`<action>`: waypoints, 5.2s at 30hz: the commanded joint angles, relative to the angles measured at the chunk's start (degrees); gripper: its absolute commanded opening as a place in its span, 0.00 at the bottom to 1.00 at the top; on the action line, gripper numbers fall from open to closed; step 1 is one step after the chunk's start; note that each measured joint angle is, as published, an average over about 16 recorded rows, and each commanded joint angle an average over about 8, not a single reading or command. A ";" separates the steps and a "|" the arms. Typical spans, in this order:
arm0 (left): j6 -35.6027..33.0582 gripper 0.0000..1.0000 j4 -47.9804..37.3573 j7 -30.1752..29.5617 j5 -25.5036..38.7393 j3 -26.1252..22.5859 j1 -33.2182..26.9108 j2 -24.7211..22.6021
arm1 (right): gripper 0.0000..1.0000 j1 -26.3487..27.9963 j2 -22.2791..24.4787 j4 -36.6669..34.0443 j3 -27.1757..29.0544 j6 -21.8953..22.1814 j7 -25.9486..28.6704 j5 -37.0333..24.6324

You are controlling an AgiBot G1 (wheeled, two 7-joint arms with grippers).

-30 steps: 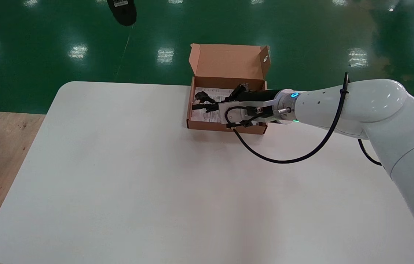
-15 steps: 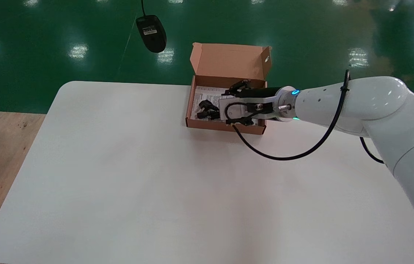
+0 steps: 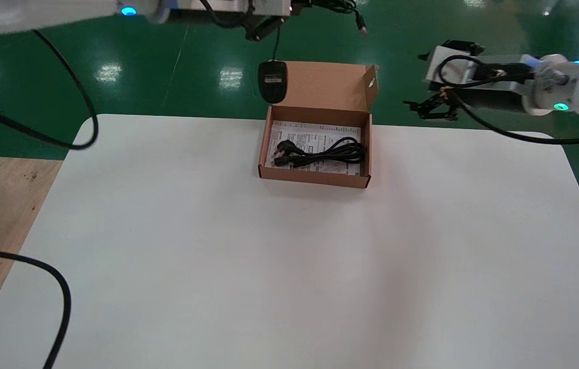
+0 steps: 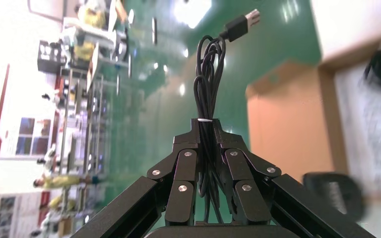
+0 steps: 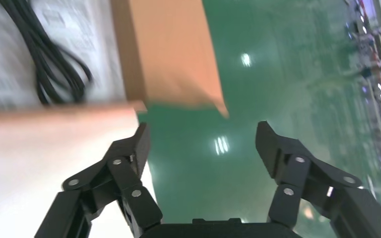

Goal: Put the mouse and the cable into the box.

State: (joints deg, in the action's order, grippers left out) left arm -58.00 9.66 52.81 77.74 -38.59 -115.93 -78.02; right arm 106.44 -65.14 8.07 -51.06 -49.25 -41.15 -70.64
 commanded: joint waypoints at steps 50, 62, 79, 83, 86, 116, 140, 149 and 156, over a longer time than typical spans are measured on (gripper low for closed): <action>14.64 1.00 11.68 -5.16 -16.25 -18.31 18.04 -0.43 | 1.00 7.15 17.40 -1.70 -3.12 -14.77 -3.26 -4.84; 14.11 1.00 11.69 -5.14 -15.95 -17.81 18.04 -0.11 | 1.00 6.90 17.22 -1.79 -2.95 -13.81 -3.20 -4.71; 5.37 1.00 22.45 -17.40 -20.05 -9.26 25.63 8.72 | 1.00 -5.01 20.18 13.67 5.80 -18.93 9.47 2.99; 2.57 1.00 25.96 -21.31 -21.39 -6.57 28.07 11.62 | 1.00 -8.49 21.04 18.19 8.35 -20.45 13.17 5.23; 0.47 1.00 28.59 -24.23 -22.40 -4.55 29.89 13.80 | 1.00 -11.09 21.69 21.57 10.25 -21.60 15.94 6.92; -20.46 1.00 54.84 -53.45 -32.41 15.60 48.08 35.50 | 1.00 -37.06 28.17 55.34 29.31 -33.01 43.58 23.72; -28.52 1.00 64.93 -64.13 -36.42 23.37 55.11 43.83 | 1.00 -45.44 30.23 66.44 35.42 -36.66 52.16 29.22; -27.98 1.00 64.27 -63.70 -36.09 22.86 54.64 43.30 | 1.00 -45.17 30.20 65.93 35.23 -36.53 52.02 28.99; -27.75 1.00 64.02 -63.51 -35.96 22.66 54.45 43.09 | 1.00 -45.05 30.17 65.73 35.15 -36.50 51.97 28.90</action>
State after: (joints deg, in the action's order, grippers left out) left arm -85.78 73.69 -10.72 41.77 -15.92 -61.47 -34.92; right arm 61.38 -34.97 73.82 -15.91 -85.75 10.83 -41.73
